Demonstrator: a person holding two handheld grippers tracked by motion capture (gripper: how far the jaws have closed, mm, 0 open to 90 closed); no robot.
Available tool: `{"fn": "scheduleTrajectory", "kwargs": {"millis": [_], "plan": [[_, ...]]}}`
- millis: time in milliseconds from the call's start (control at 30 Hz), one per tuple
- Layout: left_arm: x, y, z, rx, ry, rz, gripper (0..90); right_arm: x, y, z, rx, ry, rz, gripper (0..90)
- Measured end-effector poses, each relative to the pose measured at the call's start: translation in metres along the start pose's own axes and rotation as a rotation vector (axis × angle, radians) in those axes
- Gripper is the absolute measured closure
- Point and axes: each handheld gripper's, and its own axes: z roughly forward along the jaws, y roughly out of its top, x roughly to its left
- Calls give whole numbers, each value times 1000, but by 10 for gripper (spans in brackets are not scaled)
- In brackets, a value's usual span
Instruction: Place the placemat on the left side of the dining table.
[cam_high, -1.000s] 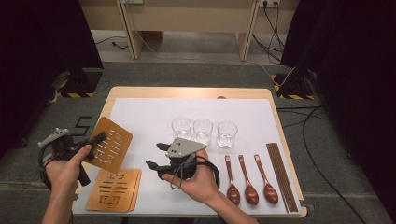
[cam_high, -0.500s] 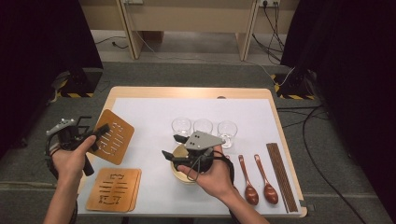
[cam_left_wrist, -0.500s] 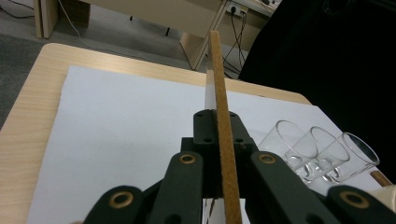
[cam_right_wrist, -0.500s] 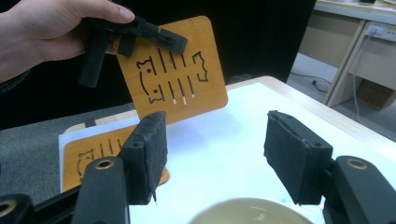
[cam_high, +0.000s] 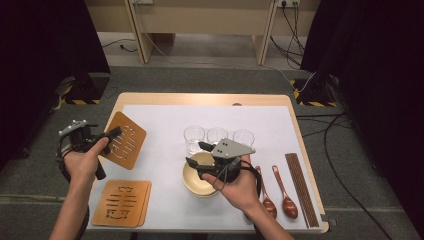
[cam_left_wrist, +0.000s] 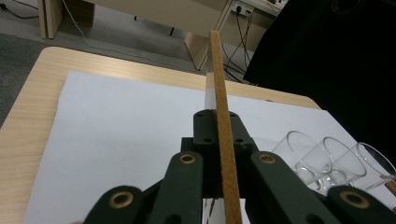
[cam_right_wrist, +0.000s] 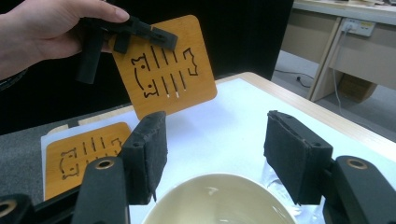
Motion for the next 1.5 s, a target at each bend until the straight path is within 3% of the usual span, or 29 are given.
{"fn": "scheduleTrajectory", "kwargs": {"millis": [967,1500], "plan": [[7,15,44,10,63,-12,855,-36,-31,-50,-39,-143,91,401],[9,18,73,30,97,-20,855,-47,-47,-62,-53,-184,142,402]]}}
